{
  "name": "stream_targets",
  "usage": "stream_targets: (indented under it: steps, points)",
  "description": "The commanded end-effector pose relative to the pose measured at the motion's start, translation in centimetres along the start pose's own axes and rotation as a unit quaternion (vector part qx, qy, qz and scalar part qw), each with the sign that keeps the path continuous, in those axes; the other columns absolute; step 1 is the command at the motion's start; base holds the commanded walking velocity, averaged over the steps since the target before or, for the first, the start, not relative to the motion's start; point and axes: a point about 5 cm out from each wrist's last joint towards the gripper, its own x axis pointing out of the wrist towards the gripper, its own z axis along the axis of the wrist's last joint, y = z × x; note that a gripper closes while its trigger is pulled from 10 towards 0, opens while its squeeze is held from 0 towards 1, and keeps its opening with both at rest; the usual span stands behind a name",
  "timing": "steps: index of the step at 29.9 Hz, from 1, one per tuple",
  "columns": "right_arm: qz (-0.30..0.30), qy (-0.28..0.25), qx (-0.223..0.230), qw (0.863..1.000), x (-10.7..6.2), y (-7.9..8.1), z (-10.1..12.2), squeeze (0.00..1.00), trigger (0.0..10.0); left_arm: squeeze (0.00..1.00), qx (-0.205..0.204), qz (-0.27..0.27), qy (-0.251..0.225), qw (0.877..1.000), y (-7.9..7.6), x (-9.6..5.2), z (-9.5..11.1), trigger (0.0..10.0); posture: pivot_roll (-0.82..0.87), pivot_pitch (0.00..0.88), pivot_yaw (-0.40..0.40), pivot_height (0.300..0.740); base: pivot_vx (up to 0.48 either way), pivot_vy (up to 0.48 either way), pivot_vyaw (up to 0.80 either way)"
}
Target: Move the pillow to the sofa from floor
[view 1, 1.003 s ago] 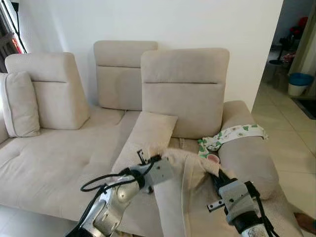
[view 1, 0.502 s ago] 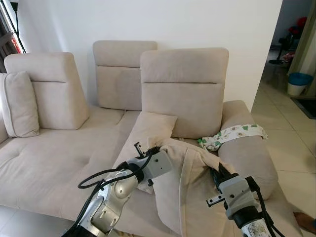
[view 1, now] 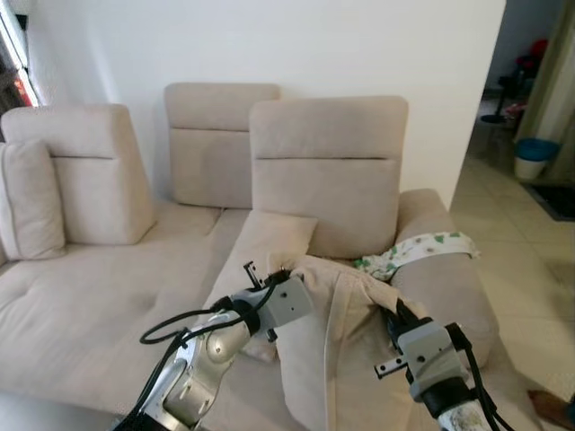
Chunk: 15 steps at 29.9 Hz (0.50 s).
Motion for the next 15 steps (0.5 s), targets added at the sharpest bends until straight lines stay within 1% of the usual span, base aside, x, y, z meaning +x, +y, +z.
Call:
stream_targets:
  steps: [1, 15]
  points:
    - [0.005, -0.039, 0.004, 0.999, 0.21, 0.25, 1.49, 0.0, 10.0, 0.0, 0.003, -0.004, -0.023, 1.0, -0.02, -0.07, 0.87, 10.0, -0.09, 0.0, 0.077, 0.74, 0.289, 0.0, 0.0]
    - [0.003, -0.034, 0.005, 0.999, 0.14, 0.34, 1.37, 0.0, 10.0, 0.0, 0.003, -0.007, -0.025, 1.0, -0.08, -0.02, 0.94, 10.0, -0.09, 0.0, 0.08, 0.74, 0.295, 0.0, 0.0]
